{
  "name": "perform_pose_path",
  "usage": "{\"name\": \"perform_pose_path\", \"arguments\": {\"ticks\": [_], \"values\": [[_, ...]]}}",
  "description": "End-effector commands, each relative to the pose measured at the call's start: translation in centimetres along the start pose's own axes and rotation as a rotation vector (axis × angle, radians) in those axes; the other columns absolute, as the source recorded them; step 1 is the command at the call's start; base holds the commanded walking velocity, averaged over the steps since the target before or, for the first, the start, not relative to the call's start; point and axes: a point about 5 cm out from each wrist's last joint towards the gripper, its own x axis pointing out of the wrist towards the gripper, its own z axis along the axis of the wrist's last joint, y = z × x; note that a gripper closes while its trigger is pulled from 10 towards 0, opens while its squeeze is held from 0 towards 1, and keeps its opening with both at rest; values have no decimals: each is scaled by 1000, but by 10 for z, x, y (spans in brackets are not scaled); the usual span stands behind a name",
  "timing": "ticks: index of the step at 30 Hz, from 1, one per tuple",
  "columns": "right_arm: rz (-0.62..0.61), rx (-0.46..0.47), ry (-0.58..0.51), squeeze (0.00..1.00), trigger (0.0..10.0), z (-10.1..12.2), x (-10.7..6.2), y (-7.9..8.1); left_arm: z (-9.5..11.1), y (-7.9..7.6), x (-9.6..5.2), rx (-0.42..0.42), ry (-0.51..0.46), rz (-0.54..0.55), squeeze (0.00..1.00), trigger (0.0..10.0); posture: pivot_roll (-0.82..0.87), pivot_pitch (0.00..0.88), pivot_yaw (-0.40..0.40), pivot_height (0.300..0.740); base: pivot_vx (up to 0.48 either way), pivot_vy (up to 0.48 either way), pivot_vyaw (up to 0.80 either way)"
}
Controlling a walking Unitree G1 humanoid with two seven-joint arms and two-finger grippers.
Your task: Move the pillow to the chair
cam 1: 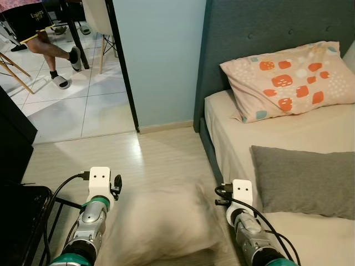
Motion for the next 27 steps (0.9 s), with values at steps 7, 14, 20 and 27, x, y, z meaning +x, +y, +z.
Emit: {"name": "perform_pose_path", "arguments": {"ticks": [7, 14, 20, 27], "values": [[-11, -3, 77, 0, 10000, -20, -6, -3, -12, -3, -3, 8, 67, -9, 0, 10000, 2, 0, 60, 740, 0, 0, 0], [-20, -2, 111, 0, 10000, -30, -10, -5, -19, 0, -6, 54, 87, -2, 0, 10000, 18, 0, 29, 740, 0, 0, 0], [7, -35, 128, 0, 10000, -32, -11, -2, -24, 5, -10, 34, 82, 31, 0, 10000, 42, 0, -12, 740, 0, 0, 0], [8, -61, 106, 0, 10000, -27, -9, 1, -27, 5, -11, 52, 89, 32, 0, 10000, 41, 0, -3, 740, 0, 0, 0]]}}
